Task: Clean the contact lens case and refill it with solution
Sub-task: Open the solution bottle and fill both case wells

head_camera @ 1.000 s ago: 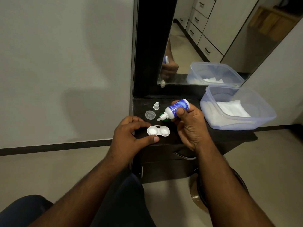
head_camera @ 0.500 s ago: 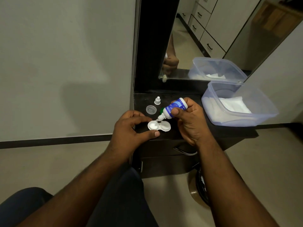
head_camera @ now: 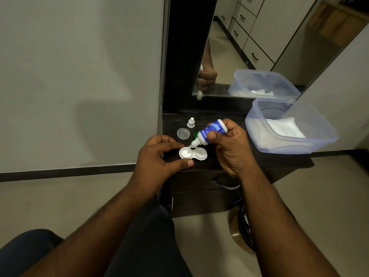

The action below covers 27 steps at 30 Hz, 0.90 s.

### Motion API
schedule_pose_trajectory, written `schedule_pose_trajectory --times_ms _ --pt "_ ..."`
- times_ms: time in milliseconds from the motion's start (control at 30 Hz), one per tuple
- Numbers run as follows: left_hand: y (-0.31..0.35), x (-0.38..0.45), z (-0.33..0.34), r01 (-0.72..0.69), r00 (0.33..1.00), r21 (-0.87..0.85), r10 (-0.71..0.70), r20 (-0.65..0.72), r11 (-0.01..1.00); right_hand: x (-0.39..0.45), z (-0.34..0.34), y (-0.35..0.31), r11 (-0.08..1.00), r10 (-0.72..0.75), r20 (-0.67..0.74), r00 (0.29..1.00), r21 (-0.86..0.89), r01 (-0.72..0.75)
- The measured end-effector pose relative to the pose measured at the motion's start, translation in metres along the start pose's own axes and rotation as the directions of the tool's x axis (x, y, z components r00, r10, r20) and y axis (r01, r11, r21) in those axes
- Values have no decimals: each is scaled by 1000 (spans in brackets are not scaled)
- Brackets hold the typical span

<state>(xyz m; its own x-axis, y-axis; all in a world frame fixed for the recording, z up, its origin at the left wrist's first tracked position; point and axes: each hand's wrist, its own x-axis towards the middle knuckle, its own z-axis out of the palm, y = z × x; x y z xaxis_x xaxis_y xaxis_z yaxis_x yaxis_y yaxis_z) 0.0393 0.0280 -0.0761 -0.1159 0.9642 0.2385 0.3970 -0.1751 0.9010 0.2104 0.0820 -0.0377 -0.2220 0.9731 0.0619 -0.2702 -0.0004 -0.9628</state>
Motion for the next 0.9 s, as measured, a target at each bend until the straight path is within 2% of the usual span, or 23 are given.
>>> schedule_pose_trajectory --times_ms 433,633,767,900 --pt "-2 -1 0 6 1000 11 -6 -1 1000 0 0 0 1000 -8 -10 1000 -10 8" --pt "0 -1 -1 1 1000 -15 -1 -5 1000 6 -5 5 993 -26 -126 992 109 40" --pt "0 -1 0 1 1000 -20 -1 -8 1000 7 -7 6 978 -10 -107 994 204 32" --pt "-2 -1 -1 8 1000 -11 -8 3 1000 6 -5 5 988 1 -114 993 155 17"
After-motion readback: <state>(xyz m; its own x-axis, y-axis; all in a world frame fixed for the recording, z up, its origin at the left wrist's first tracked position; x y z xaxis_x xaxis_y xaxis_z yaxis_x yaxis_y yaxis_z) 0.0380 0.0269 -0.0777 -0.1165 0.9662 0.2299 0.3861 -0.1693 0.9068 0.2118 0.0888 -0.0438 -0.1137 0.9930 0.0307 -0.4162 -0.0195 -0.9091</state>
